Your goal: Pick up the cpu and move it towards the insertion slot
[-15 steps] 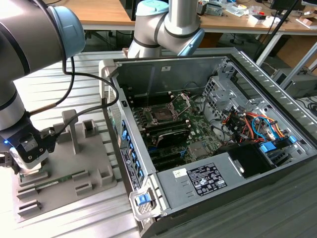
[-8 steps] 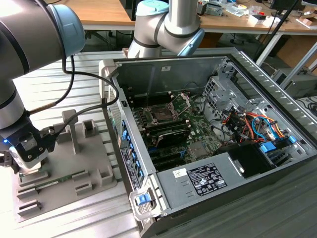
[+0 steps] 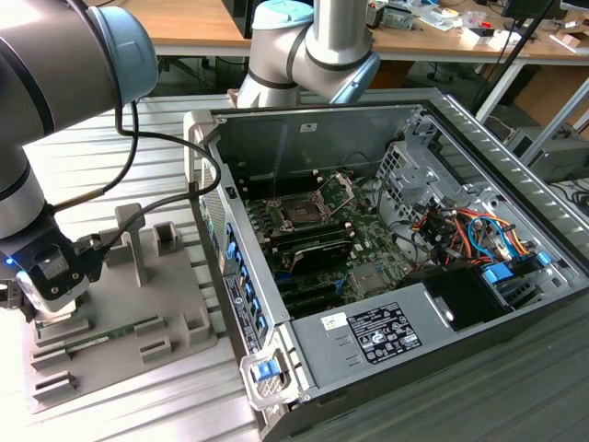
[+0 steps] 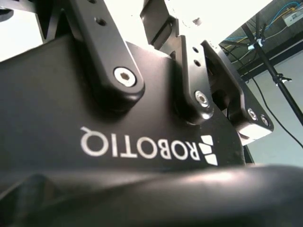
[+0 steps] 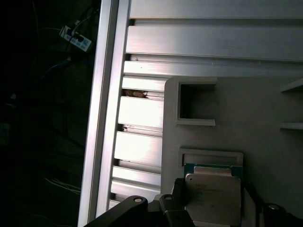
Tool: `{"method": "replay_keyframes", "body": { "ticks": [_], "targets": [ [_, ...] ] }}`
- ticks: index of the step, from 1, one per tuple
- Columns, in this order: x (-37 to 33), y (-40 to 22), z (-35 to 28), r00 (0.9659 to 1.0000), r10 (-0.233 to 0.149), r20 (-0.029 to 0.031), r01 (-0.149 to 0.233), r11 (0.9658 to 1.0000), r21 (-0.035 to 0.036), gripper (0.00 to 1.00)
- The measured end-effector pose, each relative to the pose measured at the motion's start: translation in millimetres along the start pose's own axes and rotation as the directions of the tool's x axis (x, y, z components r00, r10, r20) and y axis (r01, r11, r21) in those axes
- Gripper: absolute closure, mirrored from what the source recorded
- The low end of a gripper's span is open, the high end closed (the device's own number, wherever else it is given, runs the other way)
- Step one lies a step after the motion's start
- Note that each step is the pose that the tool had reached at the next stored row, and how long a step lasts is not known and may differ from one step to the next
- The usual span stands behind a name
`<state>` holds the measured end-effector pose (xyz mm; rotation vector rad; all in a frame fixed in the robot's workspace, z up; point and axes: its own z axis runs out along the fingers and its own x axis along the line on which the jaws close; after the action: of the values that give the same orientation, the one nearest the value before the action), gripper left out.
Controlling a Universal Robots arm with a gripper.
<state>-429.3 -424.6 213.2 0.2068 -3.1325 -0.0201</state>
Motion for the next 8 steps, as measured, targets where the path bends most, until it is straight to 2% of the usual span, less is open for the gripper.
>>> {"method": "replay_keyframes", "body": {
  "ticks": [8],
  "targets": [
    [0.0,0.0,-0.2,1.0000,0.000,0.0000,0.000,1.0000,-0.0001,0.45]
  ]
}}
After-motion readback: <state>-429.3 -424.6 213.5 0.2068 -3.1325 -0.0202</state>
